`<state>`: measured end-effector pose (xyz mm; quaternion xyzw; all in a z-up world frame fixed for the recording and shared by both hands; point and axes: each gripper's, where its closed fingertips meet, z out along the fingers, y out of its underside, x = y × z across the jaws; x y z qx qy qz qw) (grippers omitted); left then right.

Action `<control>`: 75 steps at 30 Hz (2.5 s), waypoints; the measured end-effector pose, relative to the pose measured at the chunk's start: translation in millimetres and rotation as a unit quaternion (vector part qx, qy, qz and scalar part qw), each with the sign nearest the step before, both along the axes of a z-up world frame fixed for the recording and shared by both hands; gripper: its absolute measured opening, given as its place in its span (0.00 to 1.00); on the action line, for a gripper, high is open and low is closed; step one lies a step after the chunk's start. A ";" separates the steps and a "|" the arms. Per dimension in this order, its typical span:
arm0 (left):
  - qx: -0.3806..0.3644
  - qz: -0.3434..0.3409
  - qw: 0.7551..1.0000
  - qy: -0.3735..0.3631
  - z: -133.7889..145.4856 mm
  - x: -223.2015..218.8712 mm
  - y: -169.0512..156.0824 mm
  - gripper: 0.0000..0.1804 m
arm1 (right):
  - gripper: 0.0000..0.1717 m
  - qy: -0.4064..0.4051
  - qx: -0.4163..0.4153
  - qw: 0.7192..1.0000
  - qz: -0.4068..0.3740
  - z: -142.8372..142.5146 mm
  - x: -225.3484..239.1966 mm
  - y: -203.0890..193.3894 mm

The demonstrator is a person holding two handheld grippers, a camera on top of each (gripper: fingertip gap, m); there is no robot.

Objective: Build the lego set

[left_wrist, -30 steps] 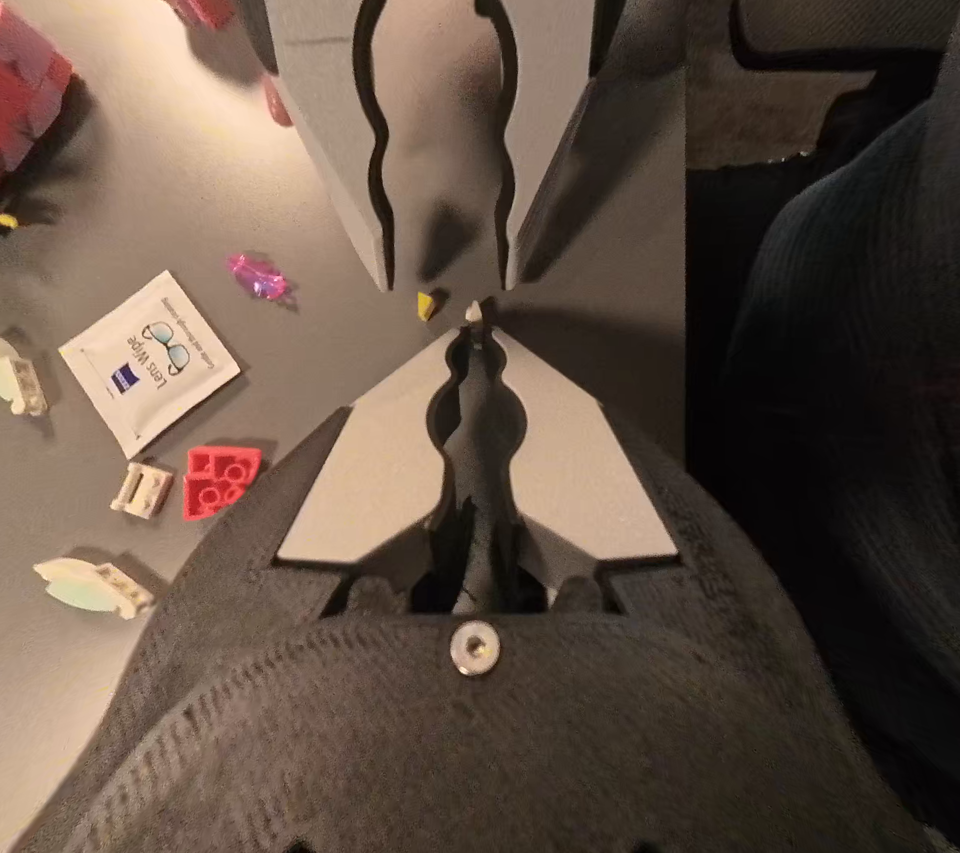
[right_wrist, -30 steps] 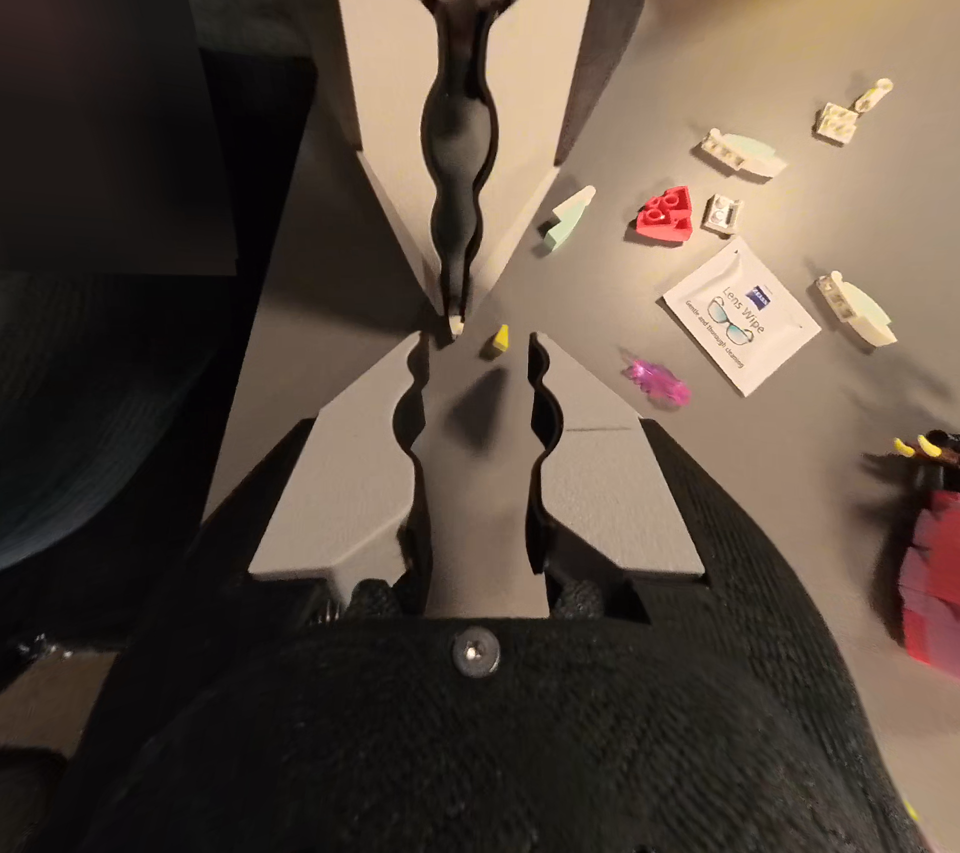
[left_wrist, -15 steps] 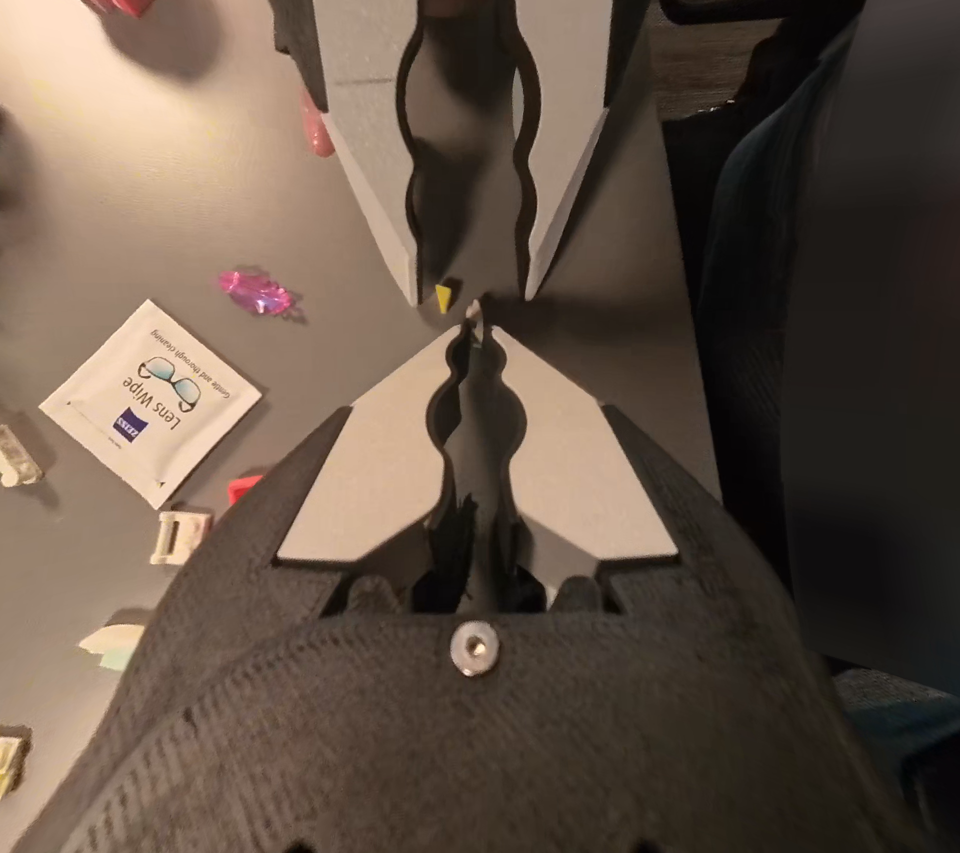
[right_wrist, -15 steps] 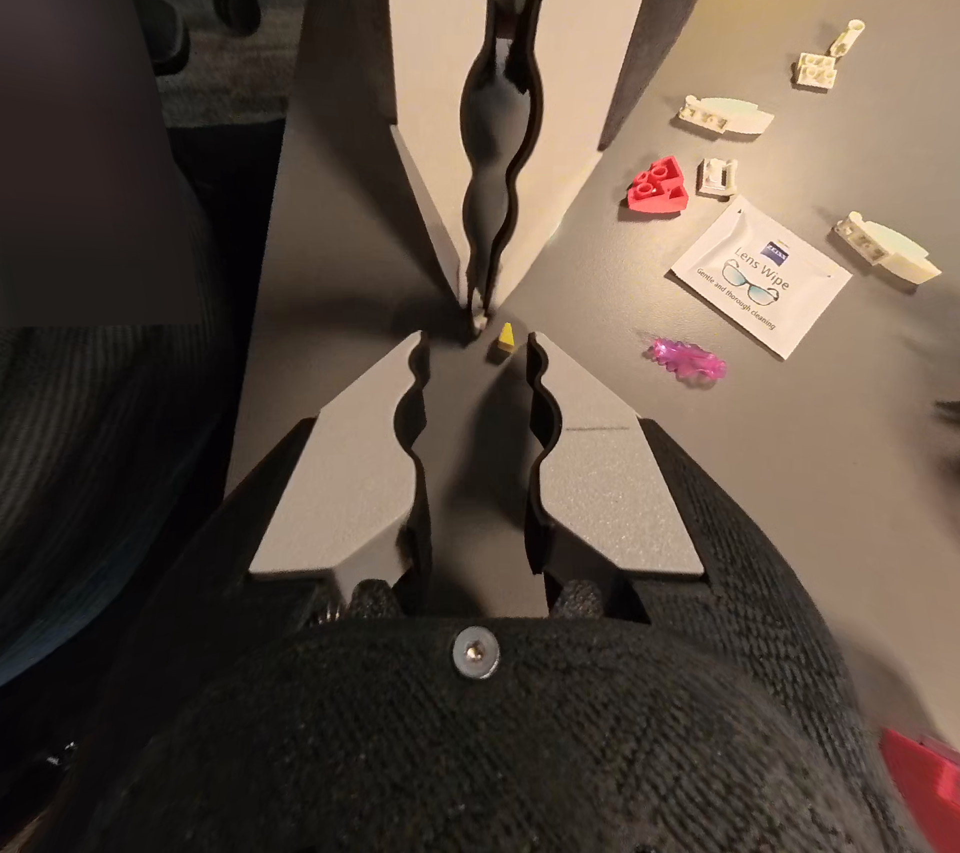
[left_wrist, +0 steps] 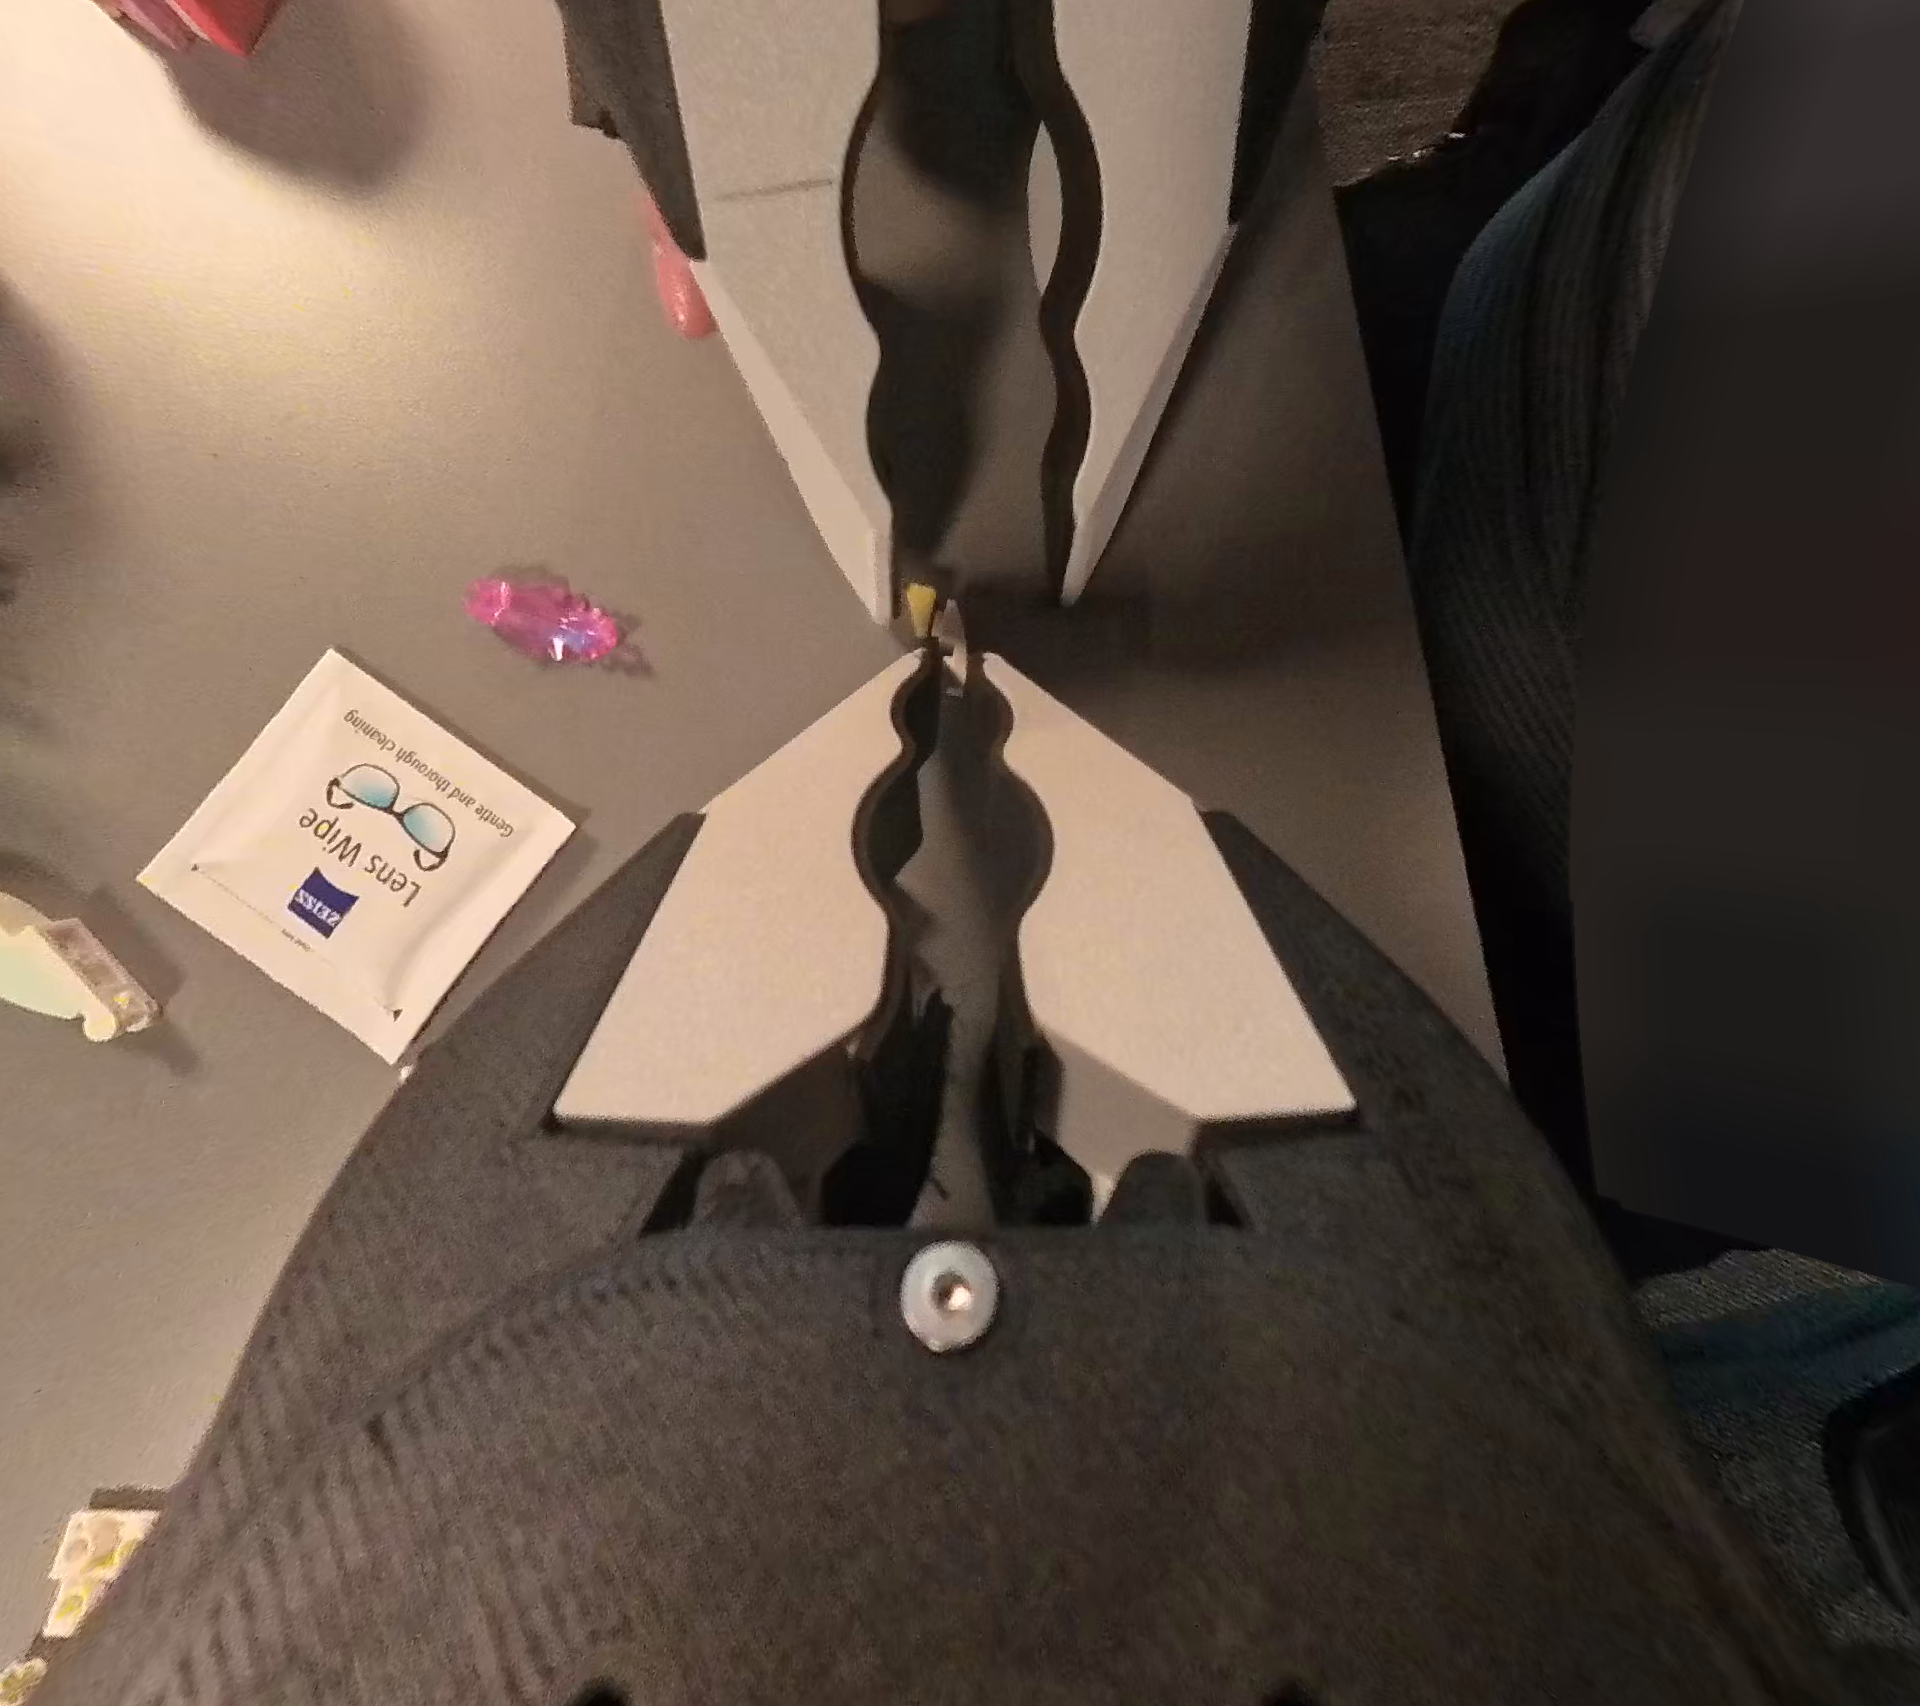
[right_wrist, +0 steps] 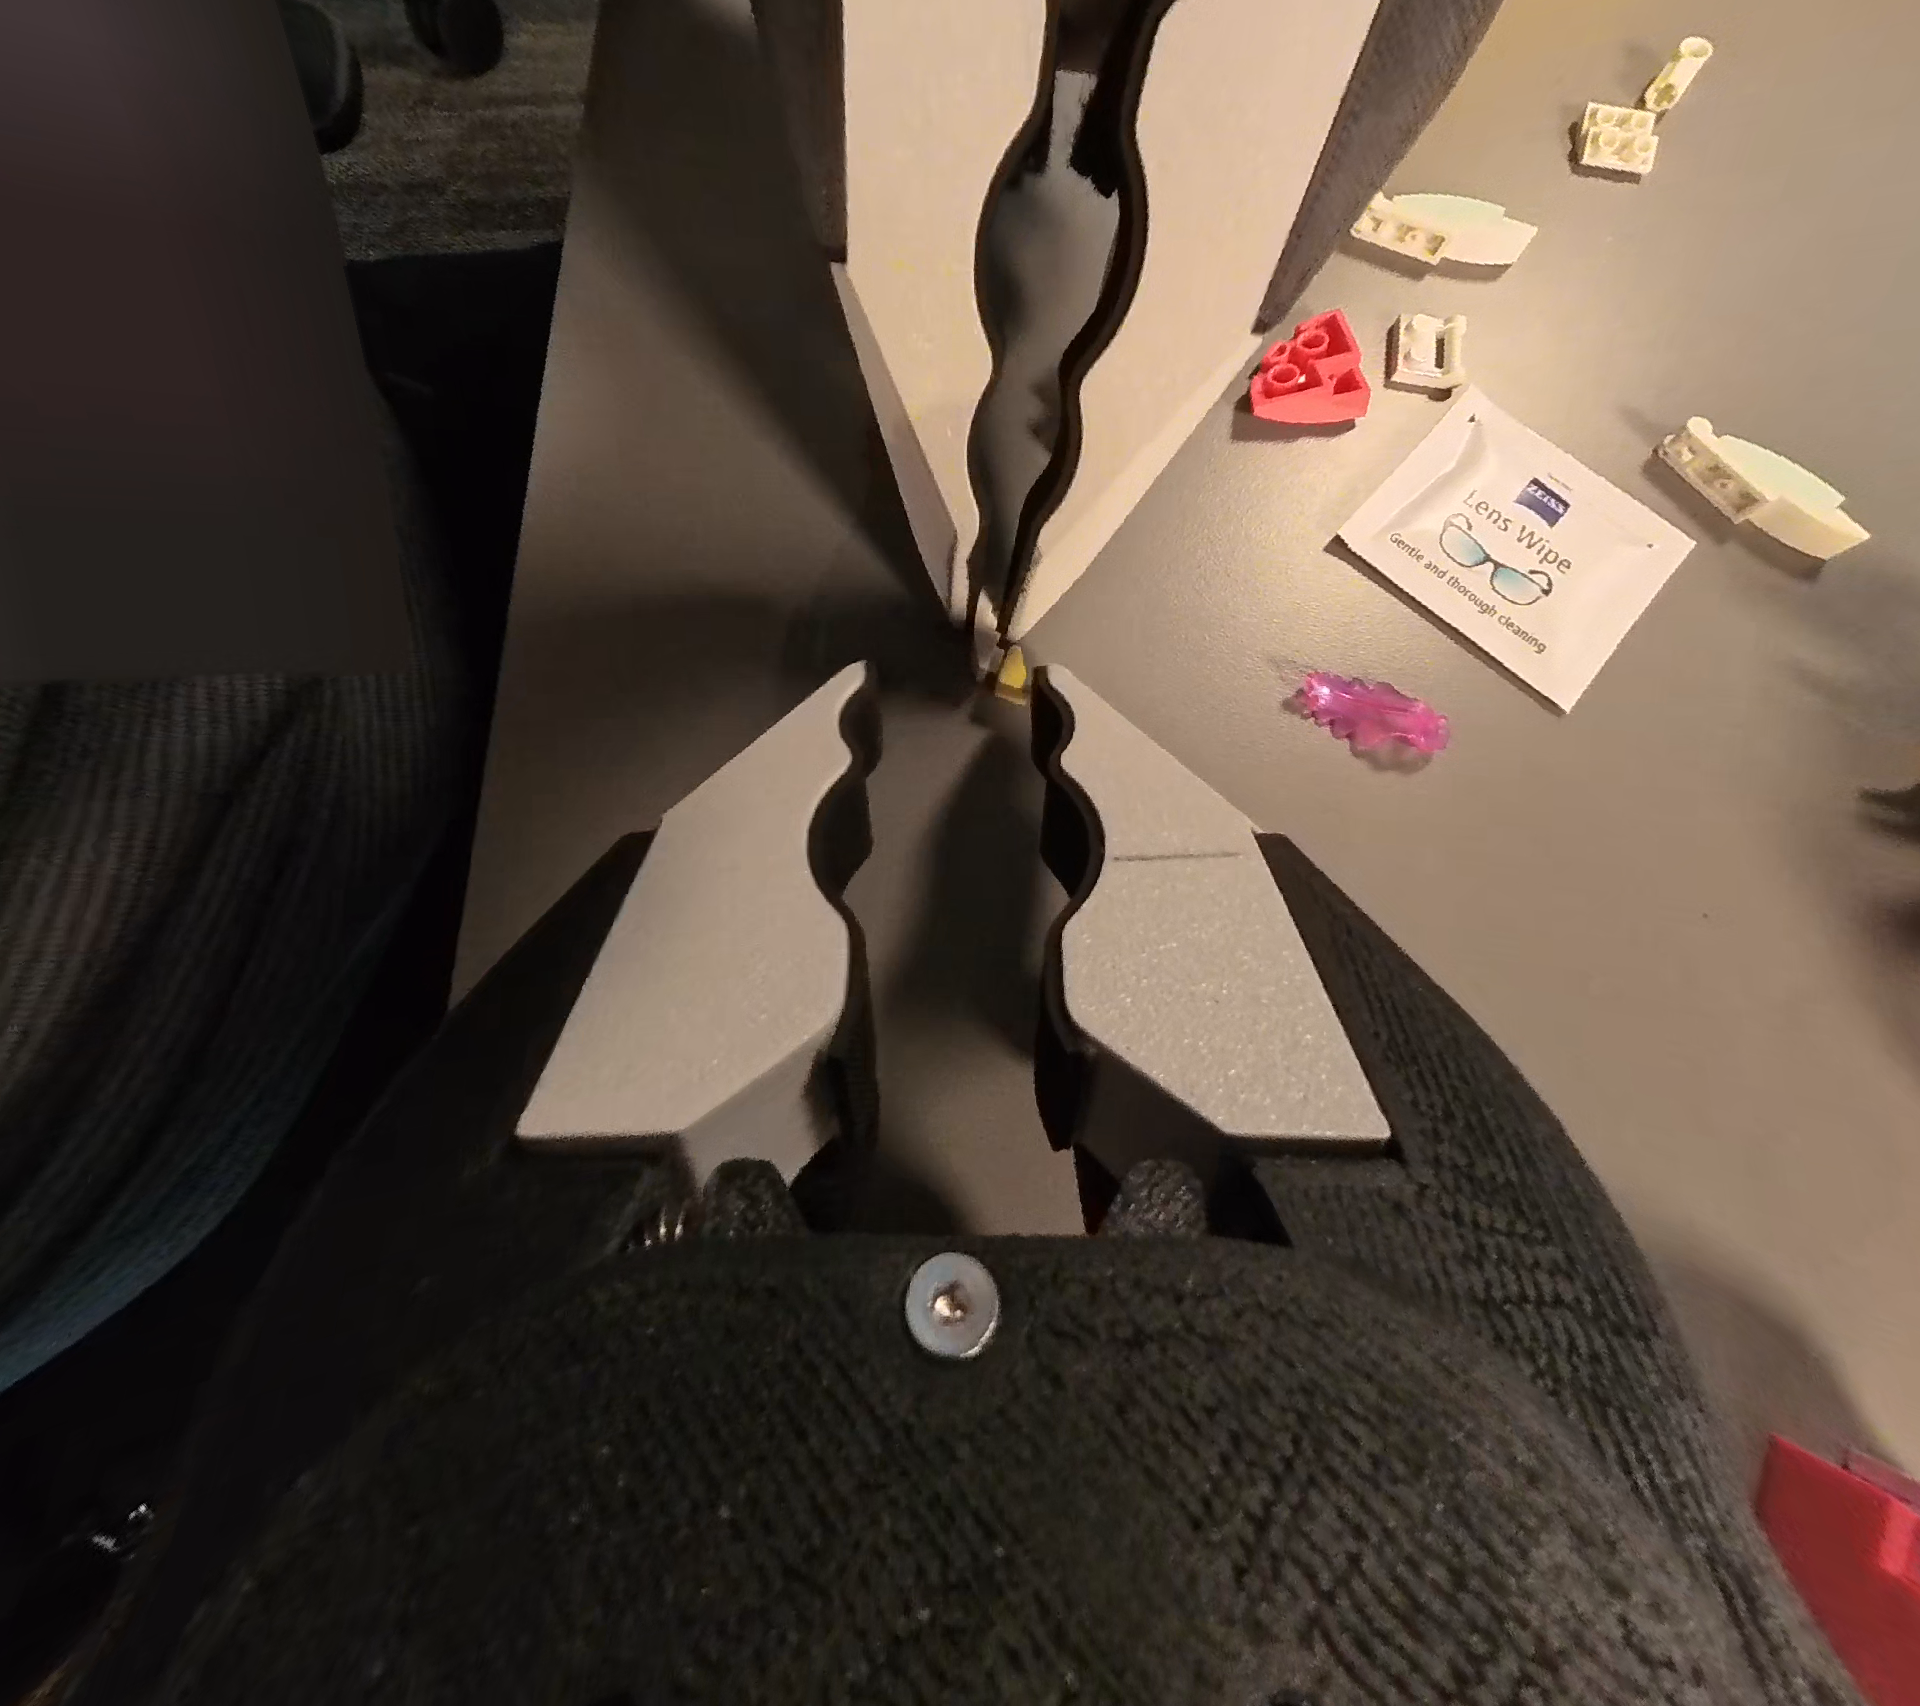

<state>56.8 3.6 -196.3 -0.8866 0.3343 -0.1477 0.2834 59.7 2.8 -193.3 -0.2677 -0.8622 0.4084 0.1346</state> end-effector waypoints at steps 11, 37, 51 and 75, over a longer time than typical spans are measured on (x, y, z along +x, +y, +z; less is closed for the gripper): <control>0.005 0.001 1.000 -0.005 -0.2 -0.1 1.4 0.03 | 0.11 0.001 0.001 1.000 -0.008 0.0 -3.4 -0.9; 0.257 -0.020 0.947 0.193 8.9 9.2 0.2 0.02 | 0.03 0.195 0.165 0.966 0.047 8.3 0.5 -0.9; 0.282 -0.026 0.944 0.169 15.6 10.9 0.5 0.01 | 0.03 0.172 0.121 0.966 0.152 13.8 3.3 -3.1; 0.190 0.092 0.975 0.063 11.0 -11.6 8.6 0.02 | 0.25 0.226 0.001 0.974 0.019 52.6 -28.3 26.0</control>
